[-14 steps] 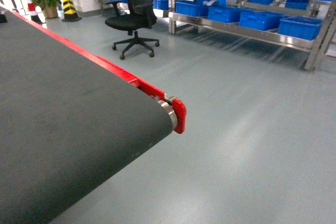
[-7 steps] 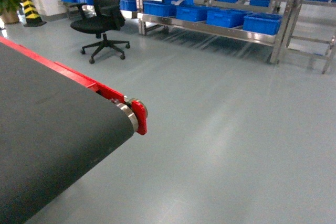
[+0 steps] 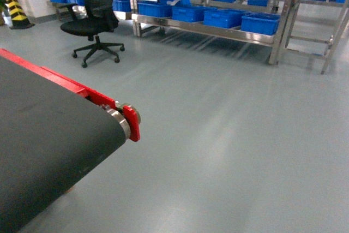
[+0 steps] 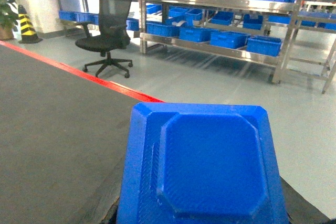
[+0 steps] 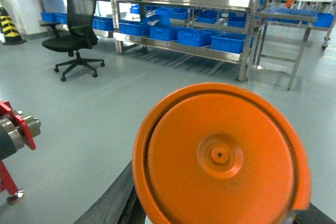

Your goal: Sort blue parts and orange caps into right shelf containers

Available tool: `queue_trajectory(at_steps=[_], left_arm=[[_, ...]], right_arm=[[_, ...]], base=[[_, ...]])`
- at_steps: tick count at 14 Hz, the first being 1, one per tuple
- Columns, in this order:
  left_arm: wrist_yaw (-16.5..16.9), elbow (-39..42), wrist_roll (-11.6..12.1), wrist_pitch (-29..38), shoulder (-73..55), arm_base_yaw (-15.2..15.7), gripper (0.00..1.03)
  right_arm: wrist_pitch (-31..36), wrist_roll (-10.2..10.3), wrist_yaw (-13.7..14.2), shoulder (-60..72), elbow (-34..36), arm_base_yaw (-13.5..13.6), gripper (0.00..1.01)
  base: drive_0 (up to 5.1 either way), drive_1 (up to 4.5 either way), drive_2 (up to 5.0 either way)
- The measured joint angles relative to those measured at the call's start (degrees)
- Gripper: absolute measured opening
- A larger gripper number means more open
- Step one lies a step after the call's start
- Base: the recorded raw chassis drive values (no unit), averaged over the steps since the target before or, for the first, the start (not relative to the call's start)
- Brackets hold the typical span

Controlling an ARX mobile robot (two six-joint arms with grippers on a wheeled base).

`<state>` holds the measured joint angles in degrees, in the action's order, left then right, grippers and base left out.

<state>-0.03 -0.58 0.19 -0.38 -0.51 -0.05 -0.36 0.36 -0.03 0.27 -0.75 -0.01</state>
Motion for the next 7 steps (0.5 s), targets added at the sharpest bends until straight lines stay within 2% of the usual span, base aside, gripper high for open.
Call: queue_trajectory(at_steps=[7], left_arm=[[0.0,0.0,0.0,0.0,0.0,0.0,0.43]], right_arm=[[0.0,0.0,0.0,0.0,0.0,0.0,0.44]], base=[[-1.6,-1.63,-1.6]])
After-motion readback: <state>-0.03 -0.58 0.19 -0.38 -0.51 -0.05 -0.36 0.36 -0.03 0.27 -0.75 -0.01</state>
